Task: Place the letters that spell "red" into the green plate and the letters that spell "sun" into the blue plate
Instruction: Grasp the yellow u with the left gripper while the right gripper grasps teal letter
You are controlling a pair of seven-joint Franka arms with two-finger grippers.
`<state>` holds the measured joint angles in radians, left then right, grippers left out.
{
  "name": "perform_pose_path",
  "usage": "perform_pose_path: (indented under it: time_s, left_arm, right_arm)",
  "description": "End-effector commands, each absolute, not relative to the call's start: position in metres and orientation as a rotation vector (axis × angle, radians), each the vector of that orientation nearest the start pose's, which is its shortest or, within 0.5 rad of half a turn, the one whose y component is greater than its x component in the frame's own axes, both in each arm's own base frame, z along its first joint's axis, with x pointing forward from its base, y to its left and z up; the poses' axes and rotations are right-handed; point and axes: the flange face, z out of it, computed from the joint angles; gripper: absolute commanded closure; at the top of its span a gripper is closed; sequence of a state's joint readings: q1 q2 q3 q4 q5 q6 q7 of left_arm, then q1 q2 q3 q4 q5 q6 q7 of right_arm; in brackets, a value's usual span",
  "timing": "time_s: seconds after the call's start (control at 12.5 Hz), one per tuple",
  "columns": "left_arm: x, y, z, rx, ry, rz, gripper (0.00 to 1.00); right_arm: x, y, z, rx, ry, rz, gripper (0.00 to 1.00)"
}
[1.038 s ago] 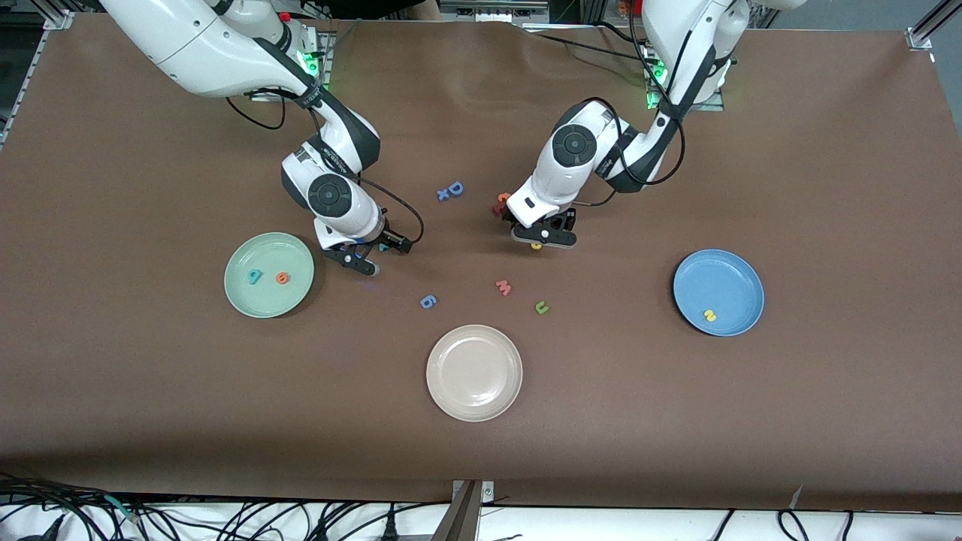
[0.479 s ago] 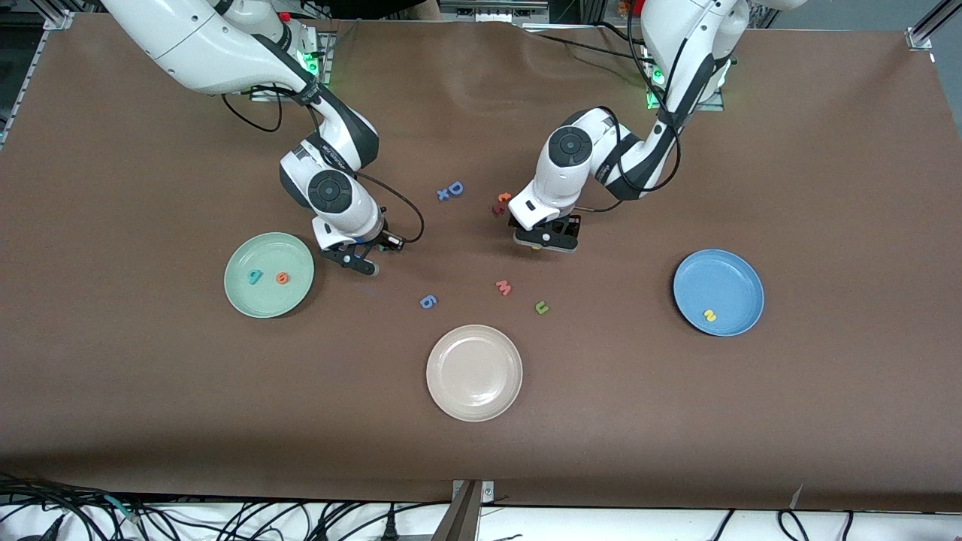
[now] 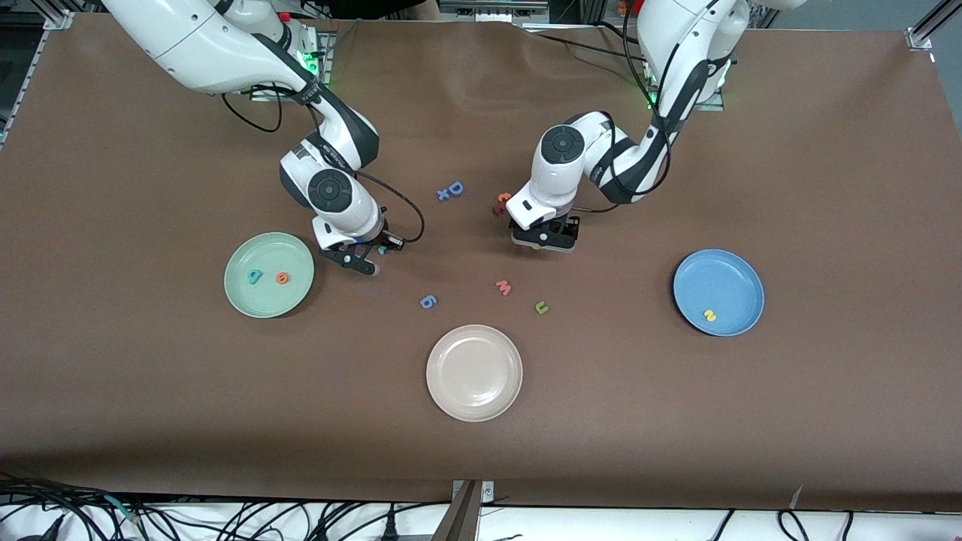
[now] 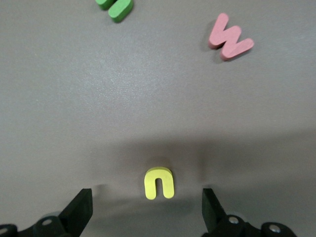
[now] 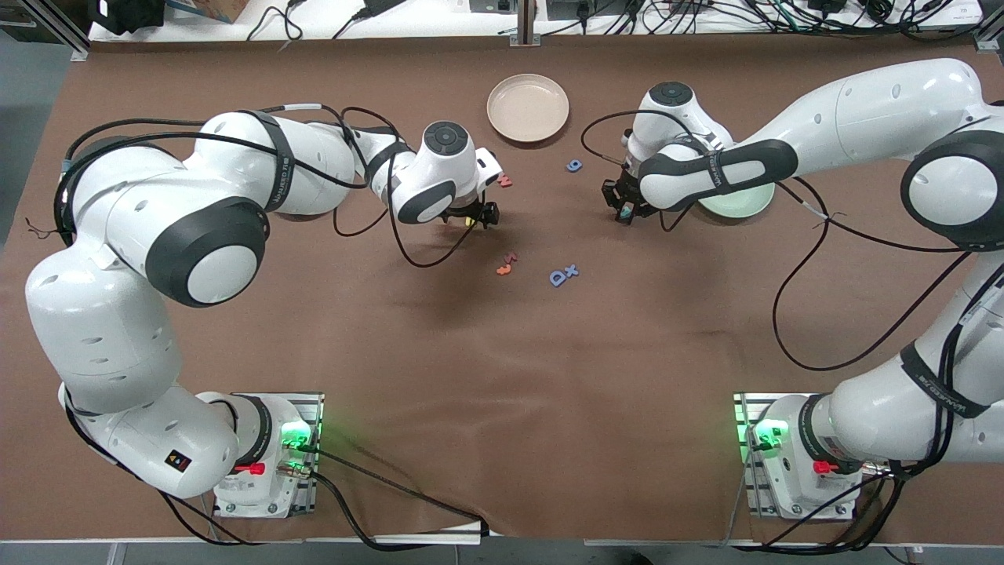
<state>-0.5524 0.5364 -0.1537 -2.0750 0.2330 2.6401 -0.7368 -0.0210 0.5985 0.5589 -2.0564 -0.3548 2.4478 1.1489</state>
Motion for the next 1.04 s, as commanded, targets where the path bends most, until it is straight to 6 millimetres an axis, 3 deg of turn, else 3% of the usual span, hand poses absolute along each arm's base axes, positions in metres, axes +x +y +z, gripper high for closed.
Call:
perform_pose_path:
  time_s: [0.0,0.24,0.48,0.72,0.96]
  left_arm:
    - [0.449,-0.392,0.168,-3.129,0.203,-0.123,0.03]
    - [0.449,-0.394,0.168,-3.130,0.208,-0.125,0.11]
    - [0.447,-0.395,0.168,-3.130,0.210,-0.125,0.32]
    - [0.447,-0.396,0.168,-3.130,0.208,-0.125,0.48]
    - [0.448,-0.396,0.169,-3.130,0.205,-0.128,0.55]
  right_arm:
    - [0.493,0.293,0.171,-3.093,0.612,0.190,0.75]
    - [0.501,0.293,0.180,-3.086,0.619,0.161,0.75]
    - [0.512,0.292,0.194,-3.116,0.636,0.165,0.75]
    - [0.514,0.292,0.195,-3.119,0.636,0.168,0.75]
    - [0.512,0.295,0.190,-3.105,0.631,0.166,0.75]
